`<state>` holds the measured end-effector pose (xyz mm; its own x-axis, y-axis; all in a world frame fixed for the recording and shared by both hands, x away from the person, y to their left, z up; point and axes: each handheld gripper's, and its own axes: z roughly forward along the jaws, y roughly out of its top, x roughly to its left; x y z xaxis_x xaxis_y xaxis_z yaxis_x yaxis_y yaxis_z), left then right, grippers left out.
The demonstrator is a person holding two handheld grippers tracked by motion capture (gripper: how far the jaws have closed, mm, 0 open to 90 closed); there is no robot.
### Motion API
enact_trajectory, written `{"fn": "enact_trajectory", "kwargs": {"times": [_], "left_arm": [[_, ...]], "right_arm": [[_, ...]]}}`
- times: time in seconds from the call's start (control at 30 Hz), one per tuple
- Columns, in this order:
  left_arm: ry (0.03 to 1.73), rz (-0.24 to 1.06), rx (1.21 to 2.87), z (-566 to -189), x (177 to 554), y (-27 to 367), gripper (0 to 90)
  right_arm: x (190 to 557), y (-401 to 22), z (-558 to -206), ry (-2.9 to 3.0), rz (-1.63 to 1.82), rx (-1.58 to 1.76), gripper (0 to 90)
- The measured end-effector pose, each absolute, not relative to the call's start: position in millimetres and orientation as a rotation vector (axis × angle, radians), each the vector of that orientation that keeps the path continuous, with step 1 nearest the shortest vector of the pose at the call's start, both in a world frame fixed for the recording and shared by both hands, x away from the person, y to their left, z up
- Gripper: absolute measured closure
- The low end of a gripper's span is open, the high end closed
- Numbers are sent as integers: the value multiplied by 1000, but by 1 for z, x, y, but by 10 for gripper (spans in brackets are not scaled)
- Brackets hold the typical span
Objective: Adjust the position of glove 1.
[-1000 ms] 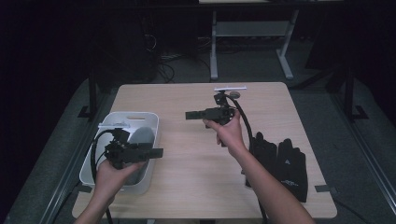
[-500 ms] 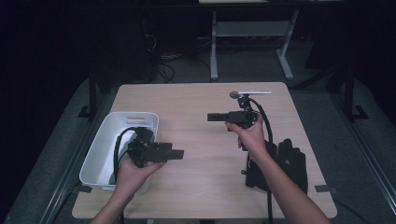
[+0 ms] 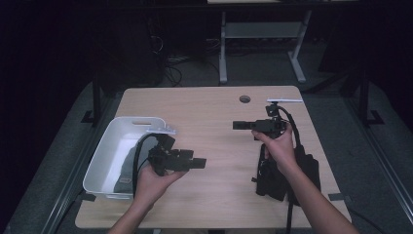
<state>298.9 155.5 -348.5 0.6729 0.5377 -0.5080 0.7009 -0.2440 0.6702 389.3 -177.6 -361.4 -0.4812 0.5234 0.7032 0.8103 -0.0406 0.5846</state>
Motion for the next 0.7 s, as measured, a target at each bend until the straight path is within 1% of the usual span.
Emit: {"fn": "enact_trajectory", "kwargs": {"times": [0.07, 0.4, 0.7], "left_arm": [[970, -227, 1928, -350, 299, 151, 216], [931, -248, 1944, -356, 300, 130, 211], [882, -280, 1973, -363, 300, 98, 210]], "right_arm": [[387, -184, -361, -1967, -1535, -1439, 412], [378, -214, -369, -1945, -1550, -1501, 408], [364, -245, -378, -1917, -1556, -1559, 408]]}}
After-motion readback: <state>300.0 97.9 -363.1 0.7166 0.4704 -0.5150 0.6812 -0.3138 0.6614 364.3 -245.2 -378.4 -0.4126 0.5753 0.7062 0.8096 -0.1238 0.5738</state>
